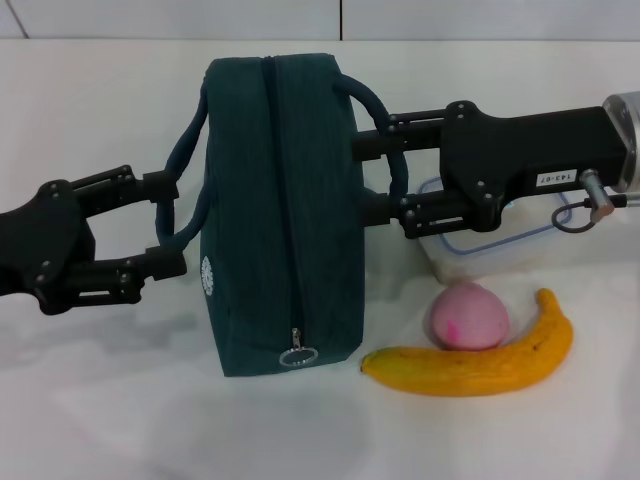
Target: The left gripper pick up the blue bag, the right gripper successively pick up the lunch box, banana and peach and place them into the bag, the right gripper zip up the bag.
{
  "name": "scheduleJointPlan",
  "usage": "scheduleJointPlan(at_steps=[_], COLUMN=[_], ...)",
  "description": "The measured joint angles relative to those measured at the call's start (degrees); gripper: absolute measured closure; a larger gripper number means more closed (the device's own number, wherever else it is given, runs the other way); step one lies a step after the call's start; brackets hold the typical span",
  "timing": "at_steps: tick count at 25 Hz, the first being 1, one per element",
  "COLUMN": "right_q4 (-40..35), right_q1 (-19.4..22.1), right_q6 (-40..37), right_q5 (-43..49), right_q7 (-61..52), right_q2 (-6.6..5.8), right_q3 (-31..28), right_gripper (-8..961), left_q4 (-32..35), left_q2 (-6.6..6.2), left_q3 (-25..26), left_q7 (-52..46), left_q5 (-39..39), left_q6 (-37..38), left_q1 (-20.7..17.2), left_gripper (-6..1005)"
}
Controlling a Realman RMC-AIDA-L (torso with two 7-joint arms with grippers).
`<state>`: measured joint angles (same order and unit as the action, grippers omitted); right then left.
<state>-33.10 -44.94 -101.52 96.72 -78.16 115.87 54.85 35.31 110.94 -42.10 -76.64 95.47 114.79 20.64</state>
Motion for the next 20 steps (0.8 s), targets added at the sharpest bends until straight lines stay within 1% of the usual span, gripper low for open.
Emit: scheduleJointPlan(at_steps=[16,20], right_q4=[-0.2,-0.2], right_q1=[0.5,1.0], right_q6=[-0.1,-0.1], right_q5=[0.0,0.0], right_q7=[0.2,0.4], right_q2=[-0.12,-0.21], right_q3=[1.0,0.9], right_gripper=[280,281], left_q4=[0.0,0.6], left_q2=[0.30,0.26], left_q3=[0.0,1.1], left_q7=[-0.3,-3.6], left_q5=[0.0,-0.3], left_q6=[0.0,-0.6], left_q1=[0.4,1.1], left_gripper=[110,110])
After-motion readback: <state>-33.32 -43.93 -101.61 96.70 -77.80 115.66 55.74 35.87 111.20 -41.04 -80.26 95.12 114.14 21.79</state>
